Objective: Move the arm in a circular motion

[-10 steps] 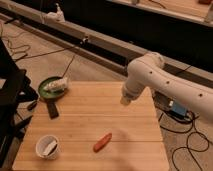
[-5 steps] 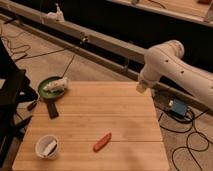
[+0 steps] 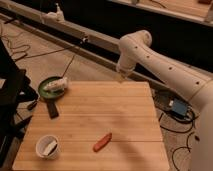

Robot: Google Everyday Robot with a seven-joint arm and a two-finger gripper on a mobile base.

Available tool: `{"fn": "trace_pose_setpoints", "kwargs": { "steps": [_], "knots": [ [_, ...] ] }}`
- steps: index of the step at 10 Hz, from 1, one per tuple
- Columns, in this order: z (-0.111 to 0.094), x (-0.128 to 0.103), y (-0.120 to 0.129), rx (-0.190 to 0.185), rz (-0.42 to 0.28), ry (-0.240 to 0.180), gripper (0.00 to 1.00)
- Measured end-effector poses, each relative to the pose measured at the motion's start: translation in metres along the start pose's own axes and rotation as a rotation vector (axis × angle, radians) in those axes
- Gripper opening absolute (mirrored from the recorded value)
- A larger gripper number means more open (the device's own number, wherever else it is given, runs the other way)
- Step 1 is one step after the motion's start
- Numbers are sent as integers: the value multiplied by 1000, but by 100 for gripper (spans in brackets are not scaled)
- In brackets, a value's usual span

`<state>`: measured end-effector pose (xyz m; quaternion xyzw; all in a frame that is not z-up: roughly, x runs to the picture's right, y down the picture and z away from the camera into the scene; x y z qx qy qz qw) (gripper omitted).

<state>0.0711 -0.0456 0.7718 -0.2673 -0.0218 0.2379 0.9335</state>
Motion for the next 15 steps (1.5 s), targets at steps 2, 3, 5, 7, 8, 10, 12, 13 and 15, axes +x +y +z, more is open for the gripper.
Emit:
{"fn": "trace_pose_setpoints", "kwargs": {
  "steps": [2, 3, 5, 7, 8, 10, 12, 13, 15],
  "knots": [
    [18, -48, 36, -88, -134, -36, 0],
    [22, -59, 58, -127, -186, -51, 0],
    [29, -66, 115, -225, -276, -85, 0],
    [33, -48, 170, -319, -331, -81, 0],
    [32, -35, 186, -343, -333, -82, 0],
    [26, -9, 189, -335, -288, -87, 0],
    [8, 39, 159, -247, -162, -72, 0],
    [-2, 60, 139, -202, -107, -59, 0],
    [-23, 100, 94, -121, 1, -31, 0]
  ]
}}
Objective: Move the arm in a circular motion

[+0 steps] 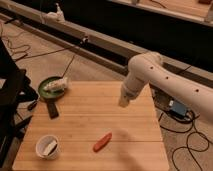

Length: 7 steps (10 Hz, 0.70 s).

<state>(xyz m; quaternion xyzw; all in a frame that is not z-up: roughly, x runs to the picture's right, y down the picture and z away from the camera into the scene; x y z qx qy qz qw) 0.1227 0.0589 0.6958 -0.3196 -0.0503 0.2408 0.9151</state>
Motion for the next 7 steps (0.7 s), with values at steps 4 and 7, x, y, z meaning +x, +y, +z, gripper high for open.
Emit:
{"fn": "trace_pose_setpoints", "kwargs": {
  "steps": [4, 7],
  "knots": [
    [-25, 1, -80, 106, 74, 11, 0],
    [0, -78, -104, 93, -9, -20, 0]
  ]
}}
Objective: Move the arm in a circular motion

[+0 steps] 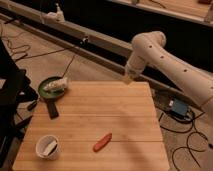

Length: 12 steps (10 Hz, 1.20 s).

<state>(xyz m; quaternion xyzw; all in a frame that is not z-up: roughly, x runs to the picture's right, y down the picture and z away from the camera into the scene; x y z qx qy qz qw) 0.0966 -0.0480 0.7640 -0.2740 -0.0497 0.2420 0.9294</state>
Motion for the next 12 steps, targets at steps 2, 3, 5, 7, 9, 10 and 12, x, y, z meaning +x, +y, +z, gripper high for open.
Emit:
{"fn": "trace_pose_setpoints", "kwargs": {
  "steps": [2, 3, 5, 7, 9, 10, 12],
  "knots": [
    [24, -45, 8, -40, -79, -13, 0],
    [40, -72, 21, -72, -143, -17, 0],
    [64, -104, 50, -121, -261, -8, 0],
    [79, -104, 88, -172, -350, 24, 0],
    [80, -68, 130, -218, -365, 86, 0],
    [76, -41, 149, -230, -334, 118, 0],
    [62, -13, 164, -222, -272, 135, 0]
  ]
}}
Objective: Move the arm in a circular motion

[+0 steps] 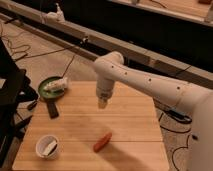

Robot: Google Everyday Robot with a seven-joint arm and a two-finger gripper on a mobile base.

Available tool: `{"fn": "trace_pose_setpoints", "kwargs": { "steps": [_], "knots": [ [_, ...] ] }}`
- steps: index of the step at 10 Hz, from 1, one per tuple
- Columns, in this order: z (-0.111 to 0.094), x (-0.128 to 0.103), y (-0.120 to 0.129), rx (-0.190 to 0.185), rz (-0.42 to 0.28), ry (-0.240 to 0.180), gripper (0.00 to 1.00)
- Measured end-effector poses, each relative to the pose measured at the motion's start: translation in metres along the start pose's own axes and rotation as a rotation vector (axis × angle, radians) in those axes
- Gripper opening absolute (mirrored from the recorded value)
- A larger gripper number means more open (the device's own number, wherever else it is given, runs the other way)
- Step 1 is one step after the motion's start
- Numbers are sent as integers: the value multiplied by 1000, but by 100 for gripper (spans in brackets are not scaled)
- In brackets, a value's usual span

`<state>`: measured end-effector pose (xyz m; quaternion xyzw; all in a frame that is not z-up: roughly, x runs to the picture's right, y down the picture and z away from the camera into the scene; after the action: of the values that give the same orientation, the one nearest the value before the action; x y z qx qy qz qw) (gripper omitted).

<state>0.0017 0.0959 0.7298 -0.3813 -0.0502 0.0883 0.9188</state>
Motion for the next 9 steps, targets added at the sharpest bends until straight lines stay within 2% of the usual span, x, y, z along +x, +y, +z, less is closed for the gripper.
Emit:
{"fn": "trace_pose_setpoints", "kwargs": {
  "steps": [1, 2, 3, 4, 6, 7, 8, 9],
  "knots": [
    [-14, 29, 15, 21, 99, -11, 0],
    [-25, 48, 17, 45, 163, -21, 0],
    [-44, 78, 15, 87, 257, -35, 0],
    [-61, 101, 8, 124, 322, -41, 0],
    [-87, 133, -17, 174, 402, -43, 0],
    [-96, 143, -38, 192, 433, -36, 0],
    [-100, 141, -59, 201, 437, -32, 0],
    [-97, 128, -75, 193, 415, -25, 0]
  ]
}}
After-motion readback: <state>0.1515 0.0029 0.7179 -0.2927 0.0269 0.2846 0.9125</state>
